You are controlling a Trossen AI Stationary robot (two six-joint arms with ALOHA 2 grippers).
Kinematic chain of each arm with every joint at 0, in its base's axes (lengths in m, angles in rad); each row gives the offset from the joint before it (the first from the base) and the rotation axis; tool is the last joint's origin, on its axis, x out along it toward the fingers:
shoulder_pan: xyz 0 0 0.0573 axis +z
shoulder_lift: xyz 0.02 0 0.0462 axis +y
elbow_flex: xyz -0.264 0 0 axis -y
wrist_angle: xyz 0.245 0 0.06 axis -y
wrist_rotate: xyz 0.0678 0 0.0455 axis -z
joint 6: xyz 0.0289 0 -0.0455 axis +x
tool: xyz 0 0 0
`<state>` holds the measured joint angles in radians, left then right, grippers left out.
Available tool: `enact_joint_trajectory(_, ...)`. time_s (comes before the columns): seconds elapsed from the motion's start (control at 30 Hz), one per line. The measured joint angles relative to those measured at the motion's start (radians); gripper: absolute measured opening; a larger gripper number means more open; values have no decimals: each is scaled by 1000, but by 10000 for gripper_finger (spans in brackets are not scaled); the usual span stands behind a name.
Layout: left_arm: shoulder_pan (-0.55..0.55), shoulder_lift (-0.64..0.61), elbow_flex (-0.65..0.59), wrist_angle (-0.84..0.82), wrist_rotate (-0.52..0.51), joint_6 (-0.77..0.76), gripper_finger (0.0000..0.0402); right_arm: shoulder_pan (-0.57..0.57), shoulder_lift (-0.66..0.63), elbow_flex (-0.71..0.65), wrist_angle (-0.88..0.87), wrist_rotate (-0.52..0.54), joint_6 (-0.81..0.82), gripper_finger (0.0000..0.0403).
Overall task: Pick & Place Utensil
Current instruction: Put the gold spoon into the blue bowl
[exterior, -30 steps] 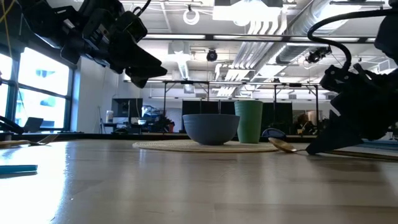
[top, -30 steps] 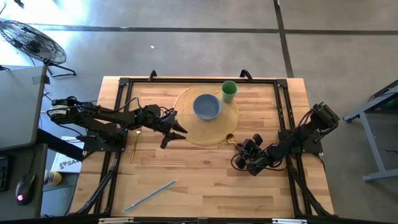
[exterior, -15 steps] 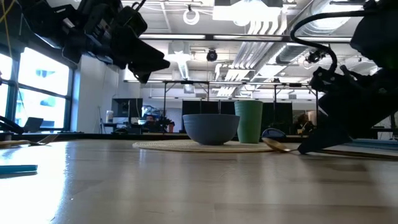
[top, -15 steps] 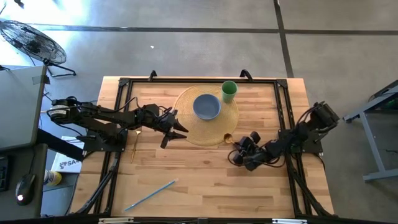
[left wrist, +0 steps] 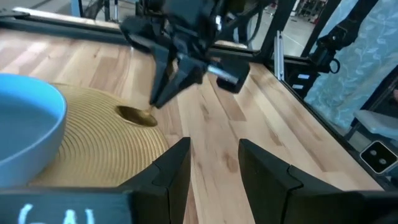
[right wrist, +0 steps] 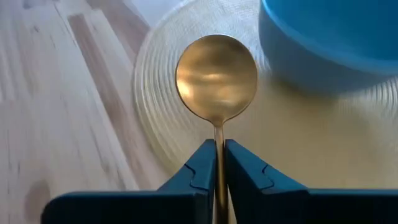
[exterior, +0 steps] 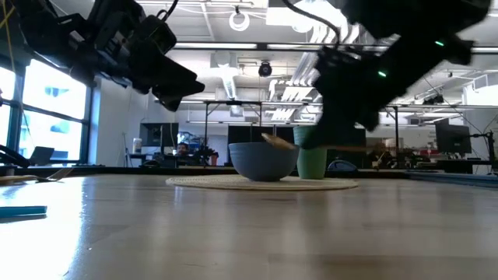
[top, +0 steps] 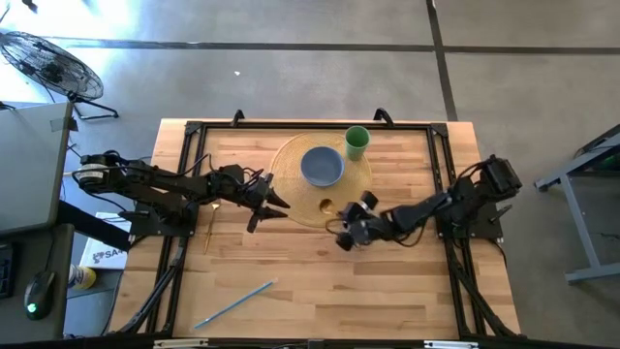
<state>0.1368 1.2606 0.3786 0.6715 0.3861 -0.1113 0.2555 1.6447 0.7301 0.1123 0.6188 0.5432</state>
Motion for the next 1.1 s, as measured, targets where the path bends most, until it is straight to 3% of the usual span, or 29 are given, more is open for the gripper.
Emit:
enact_joint_trajectory(0.17, 0, 0, 0, -16, 4, -3, 133, -100, -1, 141, -75, -98, -110, 10)
enact_joint_trajectory(0.43, 0, 0, 0, -7, 1, -3, 133, -296, 1, 398, -382, -190, -118, 18)
enact_joint_trajectory(0.7, 0, 0, -1, 13, -9, -3, 133, -441, 144, 595, -618, -359, -115, 11)
enact_joint_trajectory(0.8, 0, 0, -1, 6, -10, -9, 133, -468, 203, 638, -680, -350, -115, 21)
enact_joint_trajectory(1.1, 0, 0, -1, 9, -3, -18, 133, -519, 275, 638, -623, -390, -125, 8)
